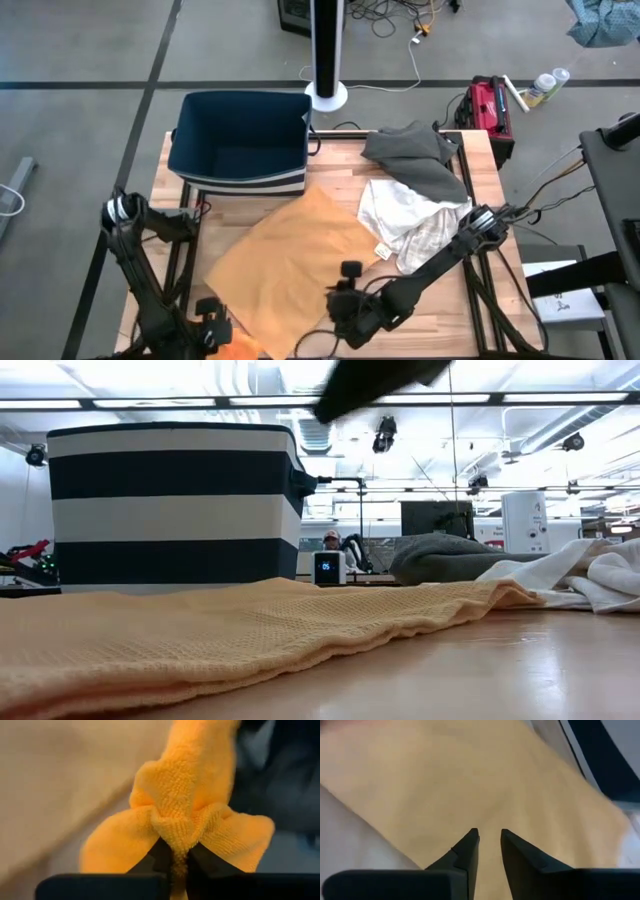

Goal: Fold towel
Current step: Fold the yellow kitchen towel

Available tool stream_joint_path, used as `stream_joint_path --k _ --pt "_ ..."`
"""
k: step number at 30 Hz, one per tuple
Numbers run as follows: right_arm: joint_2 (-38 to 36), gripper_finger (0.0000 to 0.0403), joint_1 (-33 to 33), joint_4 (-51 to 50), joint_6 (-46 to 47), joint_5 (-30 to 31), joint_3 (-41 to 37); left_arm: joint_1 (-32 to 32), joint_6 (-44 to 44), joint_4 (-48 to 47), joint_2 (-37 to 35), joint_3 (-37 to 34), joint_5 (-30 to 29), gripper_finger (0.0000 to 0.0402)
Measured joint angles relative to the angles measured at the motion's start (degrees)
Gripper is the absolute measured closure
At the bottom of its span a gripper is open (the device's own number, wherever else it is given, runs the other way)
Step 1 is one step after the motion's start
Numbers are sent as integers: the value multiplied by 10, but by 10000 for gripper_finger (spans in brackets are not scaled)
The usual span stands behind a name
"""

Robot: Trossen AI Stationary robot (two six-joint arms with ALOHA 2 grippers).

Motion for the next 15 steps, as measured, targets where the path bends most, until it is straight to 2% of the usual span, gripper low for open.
stream_joint_path --k 5,8,11,15 --pt "16 338 1 177 -103 2 -1 -2 52 1 -54 2 -119 390" --pt "19 329 0 265 -156 2 -1 1 96 4 -75 1 -185 390" --pt "13 308 0 311 -175 -13 -1 5 142 4 -86 -2 -257 390" --pt "7 268 0 344 -188 -62 22 12 202 6 -96 -3 -366 390"
